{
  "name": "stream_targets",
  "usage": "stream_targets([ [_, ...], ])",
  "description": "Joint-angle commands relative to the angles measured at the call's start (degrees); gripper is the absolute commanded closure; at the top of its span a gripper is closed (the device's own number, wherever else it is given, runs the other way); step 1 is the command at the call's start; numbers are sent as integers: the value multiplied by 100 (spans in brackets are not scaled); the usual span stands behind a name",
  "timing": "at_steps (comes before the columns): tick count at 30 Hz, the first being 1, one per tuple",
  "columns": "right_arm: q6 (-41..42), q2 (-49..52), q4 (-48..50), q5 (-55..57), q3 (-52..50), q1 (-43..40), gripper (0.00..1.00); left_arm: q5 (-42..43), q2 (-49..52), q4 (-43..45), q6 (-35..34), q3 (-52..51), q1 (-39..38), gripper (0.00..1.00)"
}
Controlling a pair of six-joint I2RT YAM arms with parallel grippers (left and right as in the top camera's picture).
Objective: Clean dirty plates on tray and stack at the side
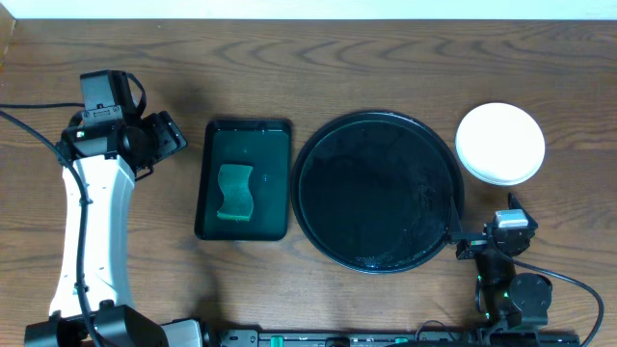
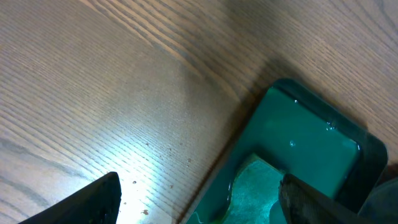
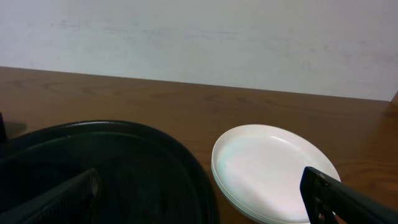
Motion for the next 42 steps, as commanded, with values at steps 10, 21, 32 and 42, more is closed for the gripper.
stream_targets([
  [10,87,-44,-28,59,-7,59,1,-72,-11,-15,9,83,15,19],
  [21,87,-42,-28,59,-7,59,1,-72,-11,-15,9,83,15,19],
  [32,87,-42,-28,59,-7,59,1,-72,-11,-15,9,83,15,19],
  [42,90,-42,-28,59,-7,59,1,-72,-116,-17,9,72,15,19],
])
